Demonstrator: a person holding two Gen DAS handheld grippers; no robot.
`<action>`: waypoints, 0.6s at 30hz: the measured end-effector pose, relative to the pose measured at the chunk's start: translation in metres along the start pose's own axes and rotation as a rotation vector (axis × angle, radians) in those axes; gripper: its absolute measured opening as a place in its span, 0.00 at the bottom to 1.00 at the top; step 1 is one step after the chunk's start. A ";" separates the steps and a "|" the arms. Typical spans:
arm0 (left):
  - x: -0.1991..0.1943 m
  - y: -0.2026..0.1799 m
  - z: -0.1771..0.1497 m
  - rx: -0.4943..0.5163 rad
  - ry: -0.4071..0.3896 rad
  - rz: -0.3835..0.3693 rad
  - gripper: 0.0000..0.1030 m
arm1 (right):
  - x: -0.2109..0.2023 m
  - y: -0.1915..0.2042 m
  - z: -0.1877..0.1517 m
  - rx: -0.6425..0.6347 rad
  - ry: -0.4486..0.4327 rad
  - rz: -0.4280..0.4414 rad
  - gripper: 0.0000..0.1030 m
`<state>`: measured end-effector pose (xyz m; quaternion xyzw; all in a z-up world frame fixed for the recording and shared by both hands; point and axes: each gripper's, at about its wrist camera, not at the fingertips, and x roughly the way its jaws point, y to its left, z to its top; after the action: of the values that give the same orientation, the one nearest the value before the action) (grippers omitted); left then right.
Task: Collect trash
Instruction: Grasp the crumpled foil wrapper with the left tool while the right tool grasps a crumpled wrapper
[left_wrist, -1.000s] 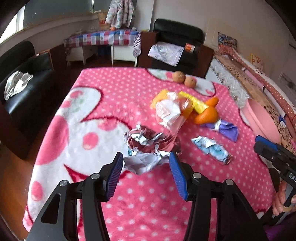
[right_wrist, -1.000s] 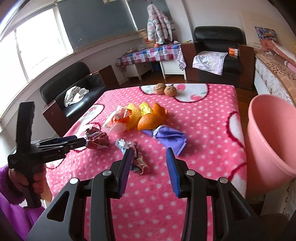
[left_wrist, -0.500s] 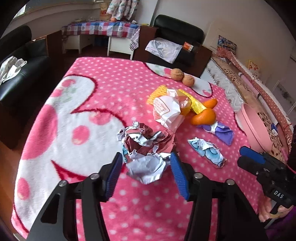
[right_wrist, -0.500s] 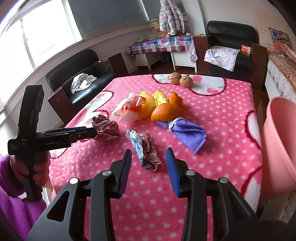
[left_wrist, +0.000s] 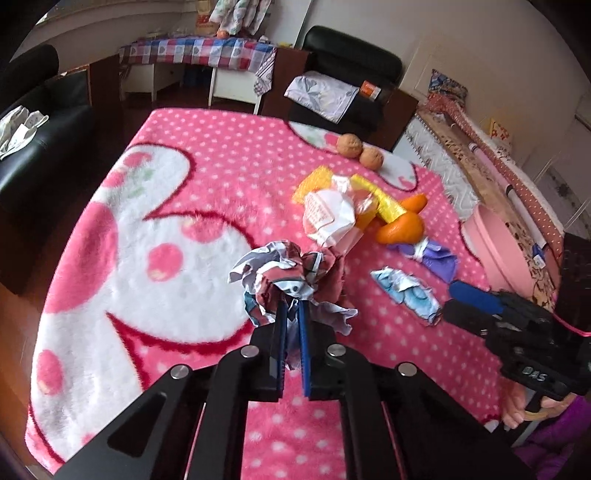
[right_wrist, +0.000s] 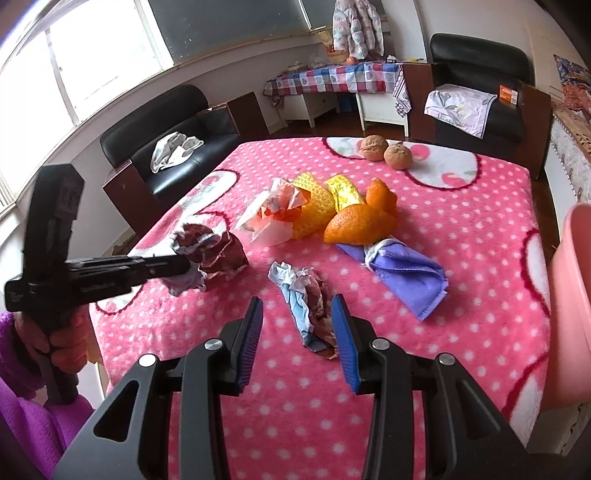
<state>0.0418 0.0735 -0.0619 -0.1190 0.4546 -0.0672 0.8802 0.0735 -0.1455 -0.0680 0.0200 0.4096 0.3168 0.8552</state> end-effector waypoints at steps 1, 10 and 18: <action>-0.003 0.000 0.001 0.001 -0.007 -0.005 0.05 | 0.002 0.000 0.001 0.000 0.004 0.000 0.38; -0.018 -0.008 0.008 0.020 -0.048 -0.053 0.05 | 0.022 -0.001 0.002 -0.027 0.060 -0.055 0.38; -0.036 -0.020 0.011 0.056 -0.083 -0.067 0.05 | 0.032 -0.014 -0.003 0.028 0.107 -0.056 0.34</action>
<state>0.0298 0.0641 -0.0218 -0.1121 0.4113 -0.1041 0.8986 0.0932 -0.1393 -0.0956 0.0036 0.4596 0.2876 0.8403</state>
